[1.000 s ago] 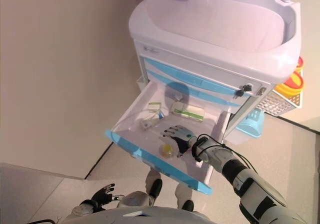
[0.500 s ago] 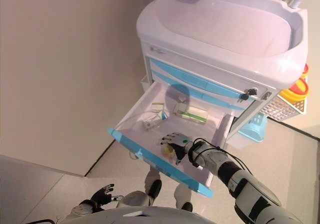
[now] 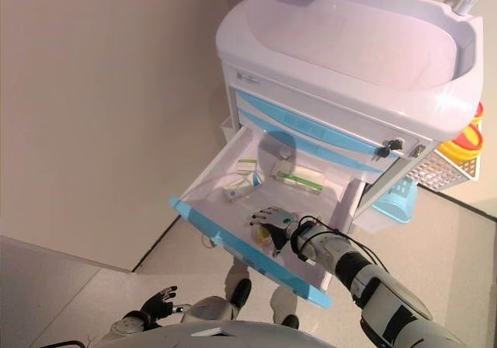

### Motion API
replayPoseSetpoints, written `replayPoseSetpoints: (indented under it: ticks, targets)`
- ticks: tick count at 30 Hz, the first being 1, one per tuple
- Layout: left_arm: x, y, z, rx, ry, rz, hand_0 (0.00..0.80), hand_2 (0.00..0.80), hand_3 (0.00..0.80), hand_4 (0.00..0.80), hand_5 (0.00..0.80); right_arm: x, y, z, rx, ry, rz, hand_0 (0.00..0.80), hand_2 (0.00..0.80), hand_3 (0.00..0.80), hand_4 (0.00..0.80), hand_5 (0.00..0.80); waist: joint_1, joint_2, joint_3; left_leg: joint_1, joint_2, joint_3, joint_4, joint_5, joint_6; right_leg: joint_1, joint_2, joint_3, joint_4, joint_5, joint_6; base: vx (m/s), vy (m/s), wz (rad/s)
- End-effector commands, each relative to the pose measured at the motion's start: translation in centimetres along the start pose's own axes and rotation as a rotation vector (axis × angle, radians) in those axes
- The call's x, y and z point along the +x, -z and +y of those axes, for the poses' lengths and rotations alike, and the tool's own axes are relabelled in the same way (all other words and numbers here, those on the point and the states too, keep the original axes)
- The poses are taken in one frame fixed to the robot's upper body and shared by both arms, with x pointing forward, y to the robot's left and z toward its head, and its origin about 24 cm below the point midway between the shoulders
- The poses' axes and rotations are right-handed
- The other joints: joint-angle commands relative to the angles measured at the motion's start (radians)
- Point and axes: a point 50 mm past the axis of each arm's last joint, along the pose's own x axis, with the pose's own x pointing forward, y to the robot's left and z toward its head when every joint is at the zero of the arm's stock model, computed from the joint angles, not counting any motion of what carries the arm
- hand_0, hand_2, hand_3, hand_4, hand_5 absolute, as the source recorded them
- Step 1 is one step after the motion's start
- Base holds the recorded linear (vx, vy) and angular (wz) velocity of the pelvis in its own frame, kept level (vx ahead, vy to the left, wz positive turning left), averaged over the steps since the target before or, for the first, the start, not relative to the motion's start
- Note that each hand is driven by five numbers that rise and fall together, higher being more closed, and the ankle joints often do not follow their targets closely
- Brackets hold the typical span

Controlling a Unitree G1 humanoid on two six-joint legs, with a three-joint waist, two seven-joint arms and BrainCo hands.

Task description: Open the drawer and pick up the medicine

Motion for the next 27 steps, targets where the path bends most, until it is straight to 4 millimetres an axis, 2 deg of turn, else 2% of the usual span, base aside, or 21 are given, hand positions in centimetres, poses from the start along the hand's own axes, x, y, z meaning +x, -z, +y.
replayPoseSetpoints:
  ticks: [1, 27]
  targets:
    - [0.19, -0.25, -0.08, 0.088, 0.021, 0.011, 0.0, 0.0, 0.0, 0.0, 0.0, 0.84, -0.79, -2.02, -0.047, 0.115, -0.039, 0.0, 0.0, 0.0, 0.0, 0.0, 0.02, -0.028, 0.012, 0.011, -0.043, 0.01, 0.015, -0.104, 0.019, -0.029, -0.052, 0.023, 0.074, -0.019, 0.056, 0.0, 0.0, 0.0]
    - [0.18, -0.13, -0.37, 0.101, 0.028, 0.009, 0.0, 0.0, 0.0, 0.0, 0.0, 0.95, -0.69, -1.08, -0.048, 0.087, -0.021, 0.0, 0.0, 0.0, 0.0, 0.0, 0.033, -0.025, 0.02, 0.013, -0.044, -0.001, 0.017, -0.104, 0.02, -0.023, -0.054, 0.012, 0.076, -0.021, 0.056, 0.0, 0.0, 0.0]
